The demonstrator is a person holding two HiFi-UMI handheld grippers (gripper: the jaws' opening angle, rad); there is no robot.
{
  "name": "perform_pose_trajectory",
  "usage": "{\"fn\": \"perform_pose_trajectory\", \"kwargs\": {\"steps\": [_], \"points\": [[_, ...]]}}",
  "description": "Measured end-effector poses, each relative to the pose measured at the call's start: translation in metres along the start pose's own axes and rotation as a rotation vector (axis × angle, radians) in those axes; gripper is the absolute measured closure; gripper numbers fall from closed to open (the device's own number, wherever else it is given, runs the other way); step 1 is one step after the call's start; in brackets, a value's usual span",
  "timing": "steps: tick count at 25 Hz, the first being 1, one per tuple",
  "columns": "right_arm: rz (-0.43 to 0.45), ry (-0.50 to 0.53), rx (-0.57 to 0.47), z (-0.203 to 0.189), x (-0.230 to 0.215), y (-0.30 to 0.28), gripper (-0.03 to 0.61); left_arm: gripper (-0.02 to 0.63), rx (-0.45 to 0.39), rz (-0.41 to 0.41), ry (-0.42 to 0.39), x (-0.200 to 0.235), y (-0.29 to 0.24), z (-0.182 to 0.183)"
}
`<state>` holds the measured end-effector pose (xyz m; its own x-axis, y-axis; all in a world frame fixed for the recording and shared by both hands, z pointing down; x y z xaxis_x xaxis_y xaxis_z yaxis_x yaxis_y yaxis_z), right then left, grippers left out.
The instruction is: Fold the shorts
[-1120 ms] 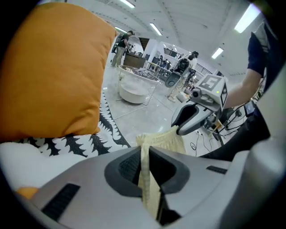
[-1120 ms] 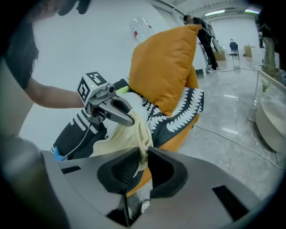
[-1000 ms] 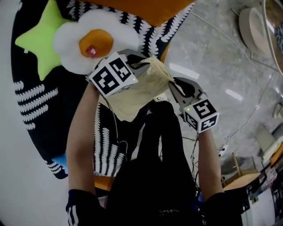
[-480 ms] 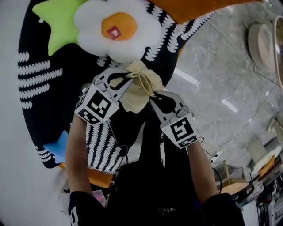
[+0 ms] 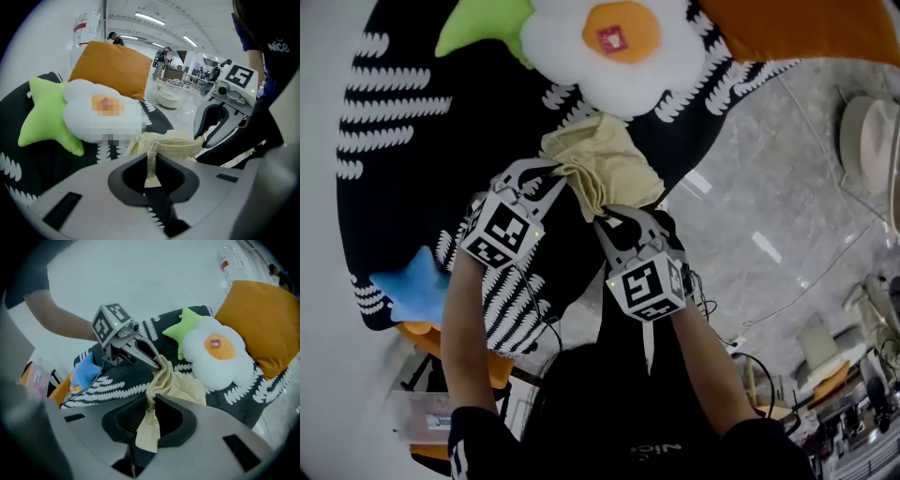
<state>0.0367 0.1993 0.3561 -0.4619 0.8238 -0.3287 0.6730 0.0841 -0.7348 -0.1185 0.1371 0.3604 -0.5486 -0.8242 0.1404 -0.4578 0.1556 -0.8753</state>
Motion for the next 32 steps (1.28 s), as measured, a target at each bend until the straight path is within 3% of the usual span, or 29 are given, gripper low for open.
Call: {"fn": "perform_pose_trajectory", "kwargs": {"steps": [4, 6, 9, 12, 16, 19, 20, 22, 23, 26, 29, 32], "points": [[-0.028, 0.079, 0.115, -0.022, 0.008, -0.042, 0.503, 0.57, 0.072, -0.008, 0.024, 0.001, -0.037, -0.03], [-0.035, 0.119, 0.155, -0.028, 0.012, -0.056, 0.503, 0.553, 0.075, 0.001, 0.08, 0.002, -0.047, -0.043], [-0.059, 0.182, 0.192, -0.033, 0.02, -0.071, 0.502, 0.487, 0.055, 0.034, 0.226, 0.005, -0.049, -0.065], [-0.067, 0.26, 0.211, -0.035, 0.033, -0.081, 0.495, 0.418, 0.027, 0.043, 0.431, 0.009, -0.041, -0.095], [0.05, 0.31, 0.298, -0.045, 0.05, -0.093, 0.435, 0.402, -0.009, -0.052, 0.706, -0.007, -0.034, -0.129], [0.181, 0.314, 0.379, -0.052, 0.059, -0.099, 0.38, 0.39, -0.009, -0.053, 0.767, -0.021, -0.033, -0.138], [0.205, 0.33, 0.387, -0.053, 0.064, -0.098, 0.355, 0.385, -0.023, -0.029, 0.778, -0.021, -0.029, -0.138], [0.205, 0.394, 0.362, -0.051, 0.072, -0.093, 0.24, 0.382, -0.066, 0.038, 0.786, -0.014, -0.018, -0.135], [0.189, 0.428, 0.333, -0.049, 0.075, -0.088, 0.225, 0.382, -0.085, 0.076, 0.775, -0.008, -0.011, -0.13], [0.138, 0.425, 0.232, -0.044, 0.072, -0.069, 0.235, 0.383, -0.103, 0.122, 0.667, 0.011, -0.003, -0.099], [0.053, 0.284, 0.177, -0.046, 0.042, -0.047, 0.27, 0.391, -0.066, 0.047, 0.5, 0.02, -0.019, -0.048], [-0.054, 0.175, 0.165, -0.058, 0.001, -0.03, 0.298, 0.442, -0.011, -0.008, 0.359, 0.025, -0.044, -0.005]]}}
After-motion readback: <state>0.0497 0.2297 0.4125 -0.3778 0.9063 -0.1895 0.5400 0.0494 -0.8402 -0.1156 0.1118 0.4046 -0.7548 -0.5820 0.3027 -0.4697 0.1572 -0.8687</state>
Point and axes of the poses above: the fingertips, and each gripper's own axes: y backward along the fingers, x to its left, z out of its top, the point moved 8 cm from there along y, backward along the fingers, and after that the axes turned 6 degrees about x, right-handed, at the moved point
